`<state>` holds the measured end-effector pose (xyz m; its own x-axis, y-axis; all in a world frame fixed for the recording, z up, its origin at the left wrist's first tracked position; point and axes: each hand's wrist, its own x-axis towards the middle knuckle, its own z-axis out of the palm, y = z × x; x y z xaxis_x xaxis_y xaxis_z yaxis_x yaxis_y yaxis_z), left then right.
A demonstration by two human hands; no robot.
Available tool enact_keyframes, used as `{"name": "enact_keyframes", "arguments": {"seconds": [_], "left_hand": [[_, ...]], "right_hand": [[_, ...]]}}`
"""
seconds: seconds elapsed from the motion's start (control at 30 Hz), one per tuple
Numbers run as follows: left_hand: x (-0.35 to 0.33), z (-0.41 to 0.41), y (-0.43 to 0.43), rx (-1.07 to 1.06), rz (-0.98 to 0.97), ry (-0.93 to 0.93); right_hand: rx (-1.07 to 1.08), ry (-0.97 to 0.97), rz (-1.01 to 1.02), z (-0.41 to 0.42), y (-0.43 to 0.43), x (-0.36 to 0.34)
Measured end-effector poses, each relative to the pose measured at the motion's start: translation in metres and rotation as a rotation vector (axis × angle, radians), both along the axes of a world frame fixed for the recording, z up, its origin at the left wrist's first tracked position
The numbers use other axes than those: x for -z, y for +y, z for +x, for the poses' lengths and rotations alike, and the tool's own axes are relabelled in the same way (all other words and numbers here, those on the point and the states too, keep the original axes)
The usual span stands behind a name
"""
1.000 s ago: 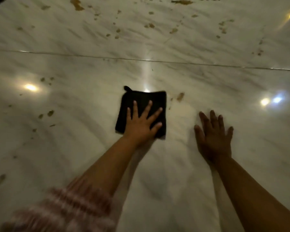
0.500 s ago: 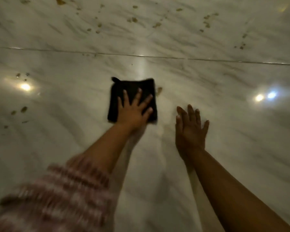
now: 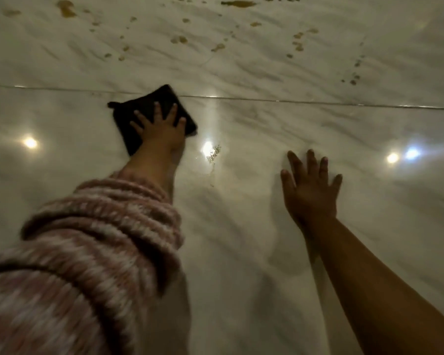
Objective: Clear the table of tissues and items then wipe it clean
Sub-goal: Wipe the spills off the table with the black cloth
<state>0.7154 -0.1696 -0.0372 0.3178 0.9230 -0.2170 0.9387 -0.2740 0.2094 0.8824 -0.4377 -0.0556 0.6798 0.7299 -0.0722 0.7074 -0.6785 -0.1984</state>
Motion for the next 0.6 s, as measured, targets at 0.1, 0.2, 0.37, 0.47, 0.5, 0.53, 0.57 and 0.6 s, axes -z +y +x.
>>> {"name": "enact_keyframes", "arguments": {"seconds": [0.1,0.2,0.37,0.47,0.5,0.53,0.57,0.6], "left_hand": [[0.0,0.047,-0.069,0.319,0.005,-0.01],[0.006,0.035,-0.125,0.582,0.034,-0.001],[0.009,-0.023,-0.05,0.328,0.065,0.044],[0.005,-0.005,-0.006,0.078,0.005,0.038],[0.004,0.012,-0.001,0.048,-0.01,0.035],[0.003,0.033,-0.001,0.037,-0.023,0.033],[0.002,0.053,-0.004,0.042,-0.029,0.026],[0.001,0.073,-0.01,0.065,-0.027,0.017]], "right_hand": [[-0.004,0.022,-0.018,-0.003,0.001,0.001],[0.124,0.167,0.198,0.009,0.004,-0.011],[0.167,0.049,0.062,0.06,-0.012,-0.011],[0.157,0.001,-0.009,0.062,-0.012,0.006],[0.159,-0.001,0.002,0.063,-0.011,0.008],[0.161,0.002,0.009,0.064,-0.009,0.007],[0.163,0.008,0.011,0.065,-0.009,0.006],[0.165,0.009,0.012,0.065,-0.009,0.007]]}}
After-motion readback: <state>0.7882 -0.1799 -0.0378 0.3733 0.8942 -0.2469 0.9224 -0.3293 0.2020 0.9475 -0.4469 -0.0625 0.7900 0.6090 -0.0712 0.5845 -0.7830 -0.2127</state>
